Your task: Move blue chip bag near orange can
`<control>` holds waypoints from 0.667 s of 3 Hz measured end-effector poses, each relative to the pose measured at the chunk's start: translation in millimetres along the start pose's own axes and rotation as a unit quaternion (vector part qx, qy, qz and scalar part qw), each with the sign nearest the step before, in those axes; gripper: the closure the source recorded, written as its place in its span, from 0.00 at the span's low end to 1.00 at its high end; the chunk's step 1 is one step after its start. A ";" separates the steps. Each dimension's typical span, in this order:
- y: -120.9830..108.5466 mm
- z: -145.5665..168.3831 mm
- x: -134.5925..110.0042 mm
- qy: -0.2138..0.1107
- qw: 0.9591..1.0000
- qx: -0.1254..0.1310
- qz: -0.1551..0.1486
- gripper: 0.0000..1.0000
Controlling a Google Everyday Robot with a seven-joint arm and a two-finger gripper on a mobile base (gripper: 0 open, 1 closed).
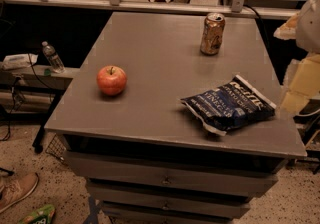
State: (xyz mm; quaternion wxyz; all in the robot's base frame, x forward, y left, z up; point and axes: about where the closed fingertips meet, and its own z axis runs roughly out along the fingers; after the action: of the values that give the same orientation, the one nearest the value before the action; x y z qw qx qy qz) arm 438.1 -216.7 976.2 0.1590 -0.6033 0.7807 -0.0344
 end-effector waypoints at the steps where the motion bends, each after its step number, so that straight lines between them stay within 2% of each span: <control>1: -1.7 0.3 -1.1 -0.003 1.000 0.002 -0.003 0.00; 2: -12.2 17.8 -5.3 -0.017 0.999 -0.006 -0.033 0.00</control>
Offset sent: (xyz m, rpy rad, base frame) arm 0.0459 0.0085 -0.0416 0.0402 0.0100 0.2002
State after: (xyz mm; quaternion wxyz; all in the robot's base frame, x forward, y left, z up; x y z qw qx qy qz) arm 455.8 -212.4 963.4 0.1679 -0.6300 0.7578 -0.0246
